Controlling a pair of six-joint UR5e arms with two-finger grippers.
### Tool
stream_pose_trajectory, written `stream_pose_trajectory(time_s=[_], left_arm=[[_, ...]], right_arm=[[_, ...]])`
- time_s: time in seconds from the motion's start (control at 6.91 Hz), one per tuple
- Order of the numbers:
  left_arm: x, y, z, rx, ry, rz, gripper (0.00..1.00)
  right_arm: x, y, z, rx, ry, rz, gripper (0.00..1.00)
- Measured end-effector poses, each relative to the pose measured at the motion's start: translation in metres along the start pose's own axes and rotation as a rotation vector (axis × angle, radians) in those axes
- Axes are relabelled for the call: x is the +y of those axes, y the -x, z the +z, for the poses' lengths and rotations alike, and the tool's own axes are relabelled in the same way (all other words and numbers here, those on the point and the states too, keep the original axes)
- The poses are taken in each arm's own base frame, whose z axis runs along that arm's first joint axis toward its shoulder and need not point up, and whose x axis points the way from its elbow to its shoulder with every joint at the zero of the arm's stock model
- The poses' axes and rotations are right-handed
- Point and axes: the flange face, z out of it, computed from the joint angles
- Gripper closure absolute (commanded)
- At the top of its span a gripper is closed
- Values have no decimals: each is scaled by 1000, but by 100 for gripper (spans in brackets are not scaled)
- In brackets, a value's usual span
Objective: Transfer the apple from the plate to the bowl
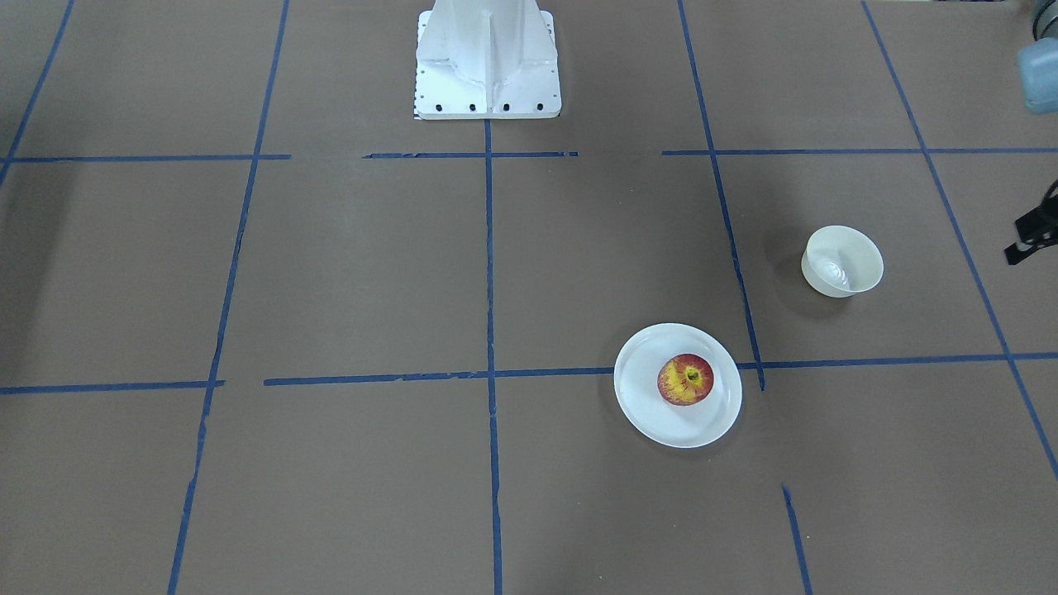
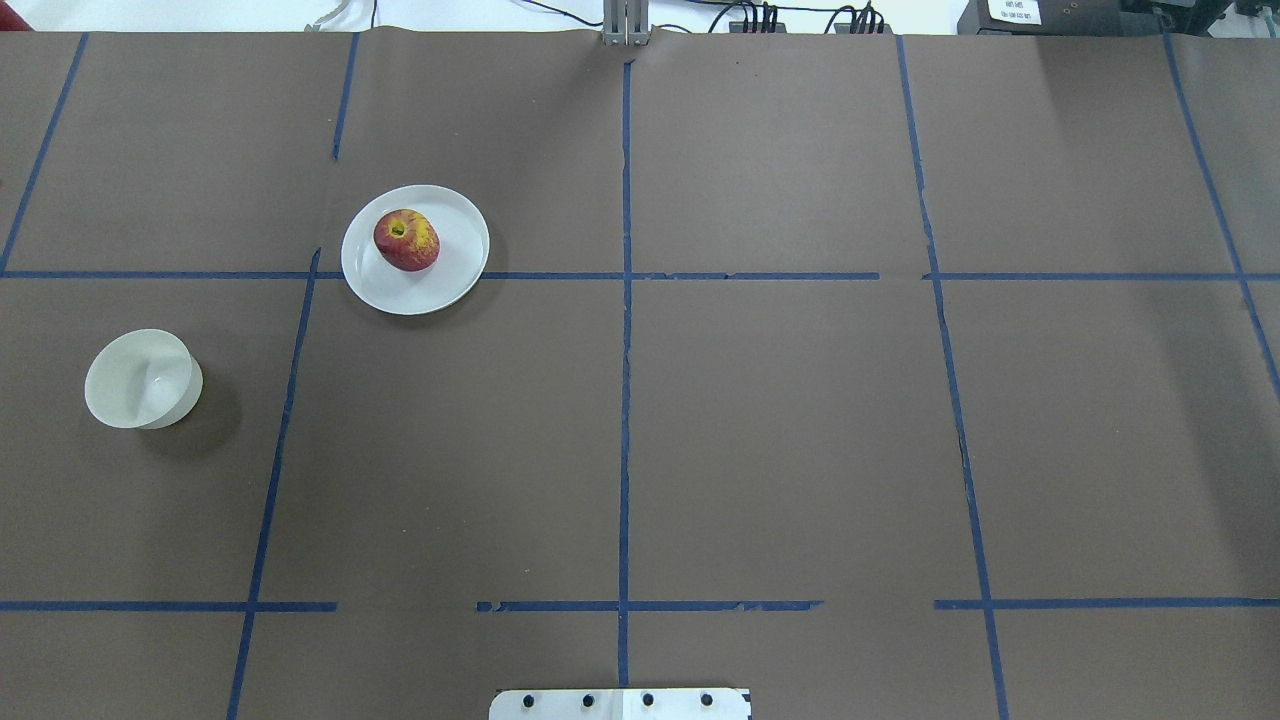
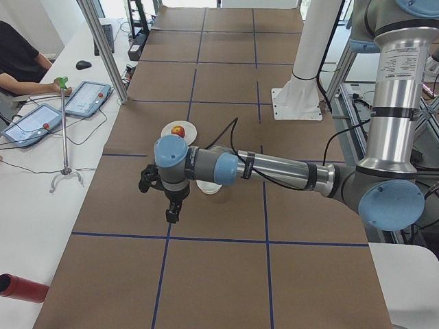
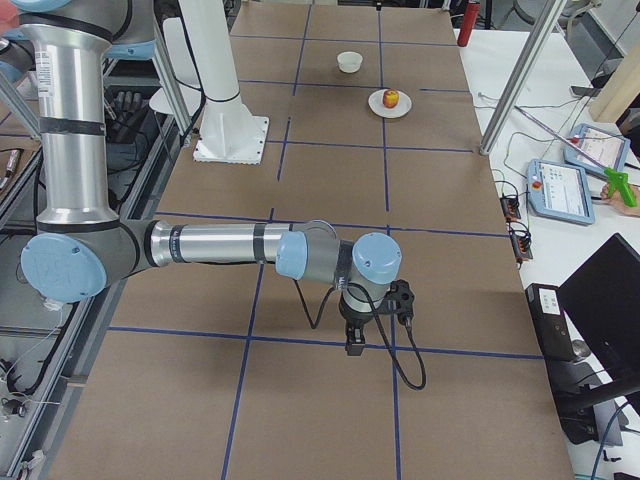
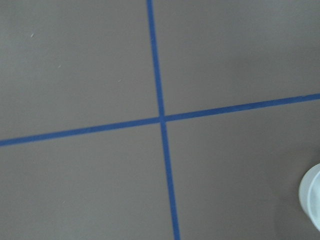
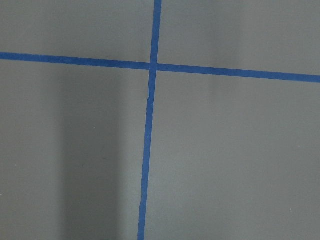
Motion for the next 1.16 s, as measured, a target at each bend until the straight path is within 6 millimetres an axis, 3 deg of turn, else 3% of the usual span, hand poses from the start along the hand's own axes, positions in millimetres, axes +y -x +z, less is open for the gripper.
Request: stream_pose_trajectory(time_s=[0.29,0.72,1.01,1.16], left_arm=[[-20,-68,17,7,5,21,0],[-23,-197,69,65,62,-52,0],[-38,-247,95,70,60,-99,0],[-52,-262,107,53,59,-120,0]], right_arm=[[0,0,0,0,0,0,0],[0,0,0,0,0,0,0],[0,0,0,0,0,0,0],[0,0,0,0,0,0,0]])
